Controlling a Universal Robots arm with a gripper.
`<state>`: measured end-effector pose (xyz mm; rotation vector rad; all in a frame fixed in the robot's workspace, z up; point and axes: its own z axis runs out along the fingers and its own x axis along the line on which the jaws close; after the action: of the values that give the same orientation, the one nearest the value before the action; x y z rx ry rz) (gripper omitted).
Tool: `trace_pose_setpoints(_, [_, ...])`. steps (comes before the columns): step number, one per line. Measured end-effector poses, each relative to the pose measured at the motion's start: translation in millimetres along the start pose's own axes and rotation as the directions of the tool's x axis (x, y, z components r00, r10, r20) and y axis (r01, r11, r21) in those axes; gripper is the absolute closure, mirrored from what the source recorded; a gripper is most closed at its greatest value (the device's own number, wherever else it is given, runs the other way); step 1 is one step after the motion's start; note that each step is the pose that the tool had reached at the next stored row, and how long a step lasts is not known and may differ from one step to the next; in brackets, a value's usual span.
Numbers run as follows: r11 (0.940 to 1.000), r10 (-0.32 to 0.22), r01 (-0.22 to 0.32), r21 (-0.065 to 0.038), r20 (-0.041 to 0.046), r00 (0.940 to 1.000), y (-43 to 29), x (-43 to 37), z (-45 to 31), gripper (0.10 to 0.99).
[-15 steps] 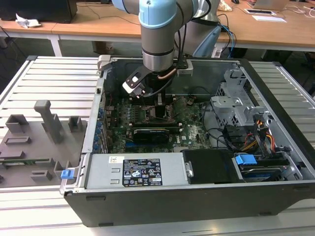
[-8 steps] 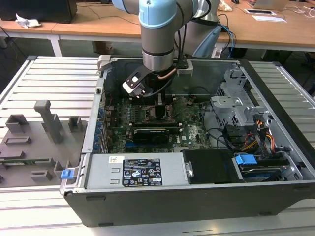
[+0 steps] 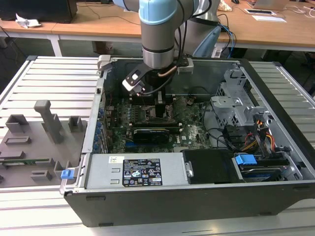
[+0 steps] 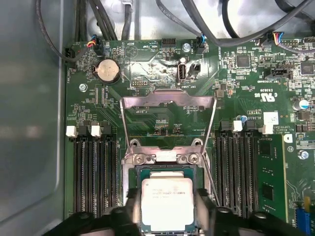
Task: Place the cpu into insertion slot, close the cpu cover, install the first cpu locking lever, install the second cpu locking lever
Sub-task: 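Place the cpu into insertion slot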
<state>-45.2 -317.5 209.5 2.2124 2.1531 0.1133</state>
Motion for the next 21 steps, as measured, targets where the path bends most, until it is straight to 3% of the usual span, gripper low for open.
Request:
trace_pose_setpoints(1, [1.0000,0.000,0.000,0.000,0.0001,1.0000,0.1,0.0,-0.8,0.624])
trace_pose_setpoints(3, [1.0000,0.000,0.000,0.000,0.0001,1.0000,0.2,0.1,-2.3,0.624])
trace_pose_setpoints(4, [1.0000,0.000,0.000,0.000,0.0003,1.0000,0.3,0.1,-2.5,0.741])
trace_pose_setpoints(5, [1.0000,0.000,0.000,0.000,0.0007,1.0000,0.3,0.1,-2.8,0.804])
trace_pose_setpoints(6, [1.0000,0.000,0.000,0.000,0.0010,1.0000,0.3,0.0,-3.1,0.804])
trace_pose_setpoints(8, [1.0000,0.000,0.000,0.000,0.0009,1.0000,0.3,0.1,-3.5,0.925])
trace_pose_setpoints(9, [1.0000,0.000,0.000,0.000,0.0011,1.0000,0.3,0.1,-3.9,0.925])
trace_pose_setpoints(10, [1.0000,0.000,0.000,0.000,0.0011,1.0000,0.3,0.1,-4.2,0.980])
trace_pose_setpoints(21, [1.0000,0.000,0.000,0.000,0.0011,1.0000,0.8,0.1,-8.8,0.980])
